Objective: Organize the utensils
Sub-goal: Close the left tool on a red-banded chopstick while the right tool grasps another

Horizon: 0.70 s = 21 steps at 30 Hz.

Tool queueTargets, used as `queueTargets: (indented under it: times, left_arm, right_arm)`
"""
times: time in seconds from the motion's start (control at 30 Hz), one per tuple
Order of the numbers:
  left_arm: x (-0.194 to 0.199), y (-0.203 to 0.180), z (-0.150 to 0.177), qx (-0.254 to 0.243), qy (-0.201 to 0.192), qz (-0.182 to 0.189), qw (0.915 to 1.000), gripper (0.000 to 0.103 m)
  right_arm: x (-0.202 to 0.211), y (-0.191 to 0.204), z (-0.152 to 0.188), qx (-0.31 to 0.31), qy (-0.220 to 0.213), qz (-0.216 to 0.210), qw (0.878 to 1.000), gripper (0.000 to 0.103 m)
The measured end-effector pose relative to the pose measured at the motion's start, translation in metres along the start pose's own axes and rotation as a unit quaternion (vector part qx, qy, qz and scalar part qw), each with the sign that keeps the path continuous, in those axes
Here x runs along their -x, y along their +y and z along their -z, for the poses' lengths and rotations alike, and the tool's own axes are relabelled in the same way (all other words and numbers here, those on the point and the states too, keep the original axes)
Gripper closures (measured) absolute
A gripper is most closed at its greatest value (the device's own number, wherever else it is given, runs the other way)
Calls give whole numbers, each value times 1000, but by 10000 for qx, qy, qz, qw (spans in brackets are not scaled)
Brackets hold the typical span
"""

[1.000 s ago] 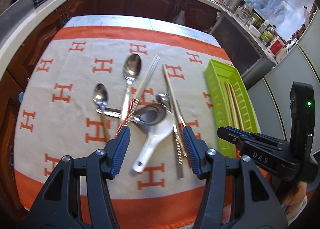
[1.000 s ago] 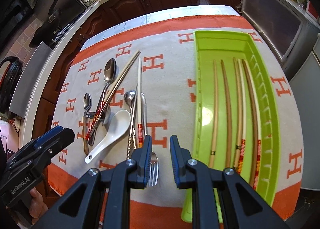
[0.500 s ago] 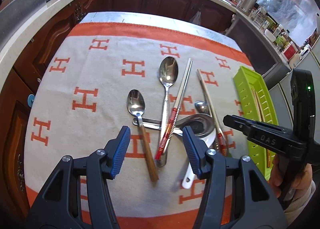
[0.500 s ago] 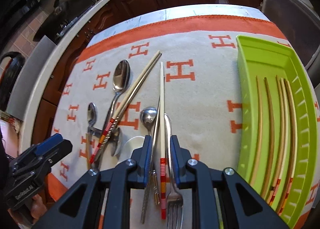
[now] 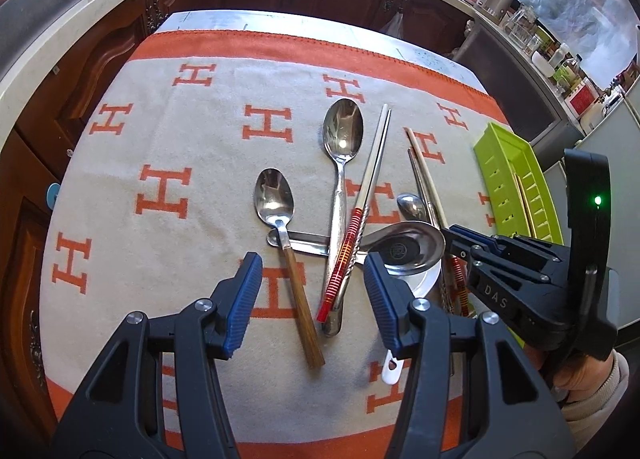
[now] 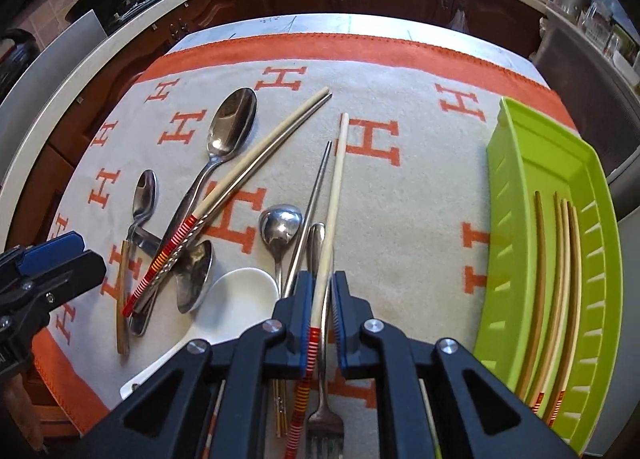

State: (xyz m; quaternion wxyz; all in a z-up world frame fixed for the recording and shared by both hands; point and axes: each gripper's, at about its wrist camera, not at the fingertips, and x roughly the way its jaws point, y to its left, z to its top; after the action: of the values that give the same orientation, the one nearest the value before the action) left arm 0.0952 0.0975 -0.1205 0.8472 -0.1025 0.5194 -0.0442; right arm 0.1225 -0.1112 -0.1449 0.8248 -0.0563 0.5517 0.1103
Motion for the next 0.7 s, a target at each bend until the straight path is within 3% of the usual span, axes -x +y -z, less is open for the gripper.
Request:
queueTargets:
  times: [0.3,0.47,0.7]
  left_arm:
    - [5,4,2,-24,-41,-28,10000,54]
    - [4,5,3,-31,-11,28,10000,61]
    - [1,12,-4,-79,-120,798,9967,66]
  right_arm:
    - [14,-14,2,-398,-138,-294,9987,98]
    - [21,-21,3,-559,-185,-510,9970,98]
    - [29,-27,6,-694,-254,-724,9946,98]
